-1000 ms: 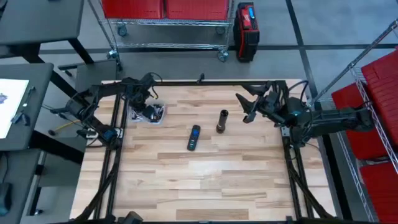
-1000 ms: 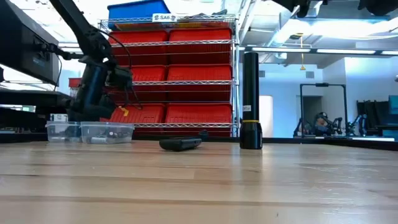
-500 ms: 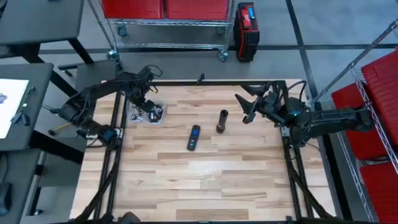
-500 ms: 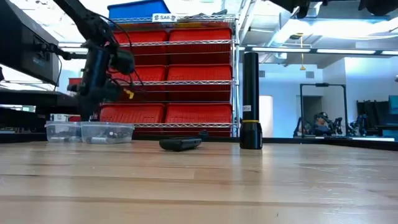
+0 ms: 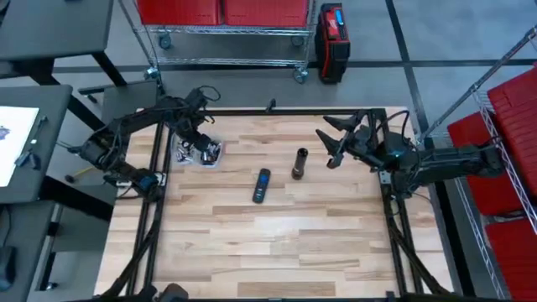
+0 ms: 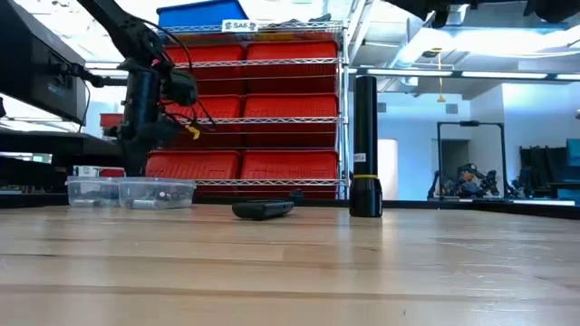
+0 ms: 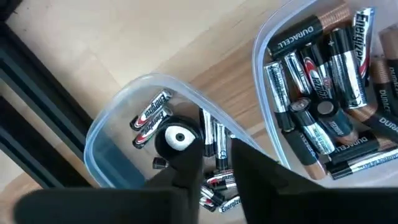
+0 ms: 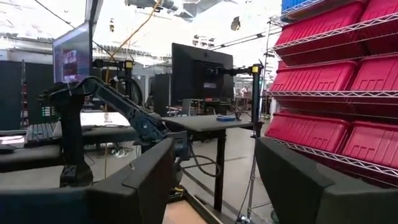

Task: Insert battery
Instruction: Move the flashlight lid to the center

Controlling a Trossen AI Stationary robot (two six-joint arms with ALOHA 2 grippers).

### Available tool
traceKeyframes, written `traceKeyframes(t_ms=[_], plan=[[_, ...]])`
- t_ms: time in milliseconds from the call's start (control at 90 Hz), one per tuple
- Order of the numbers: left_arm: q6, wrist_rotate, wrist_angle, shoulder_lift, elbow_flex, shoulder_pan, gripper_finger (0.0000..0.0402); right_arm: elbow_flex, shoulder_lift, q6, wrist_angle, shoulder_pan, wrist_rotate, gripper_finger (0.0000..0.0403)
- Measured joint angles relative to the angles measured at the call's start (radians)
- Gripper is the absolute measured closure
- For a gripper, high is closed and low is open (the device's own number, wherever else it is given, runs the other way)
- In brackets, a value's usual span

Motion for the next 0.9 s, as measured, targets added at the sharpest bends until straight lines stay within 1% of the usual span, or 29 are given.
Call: traceKeyframes(t_ms=[100, 200, 433, 567, 756, 900], plan=[[-0.006, -0.002, -0.003, 0.000, 0.000, 0.022, 0.0277, 0.000, 0.000, 0.000, 0.000, 0.000, 0.000, 0.0189], [-0.004, -0.002, 0.002, 0.000, -0.017, 0.043, 0.0271, 0.000, 0.000, 0.000, 0.000, 0.004, 0.000, 0.0189], [0.018, 0.023, 0.040, 0.000, -0.095, 0.046, 0.0289, 0.000, 0.000, 0.002, 0.001, 0.004, 0.000, 0.0189], [0.019, 0.023, 0.095, 0.000, -0.119, 0.047, 0.0296, 0.000, 0.000, 0.003, 0.002, 0.004, 0.000, 0.0189], [0.035, 0.015, 0.151, 0.000, -0.170, 0.049, 0.0297, 0.000, 0.000, 0.051, 0.002, 0.004, 0.000, 0.0189], [0.025, 0.003, 0.191, 0.000, -0.178, 0.049, 0.0305, 0.000, 0.000, 0.052, 0.002, 0.004, 0.000, 0.0189]])
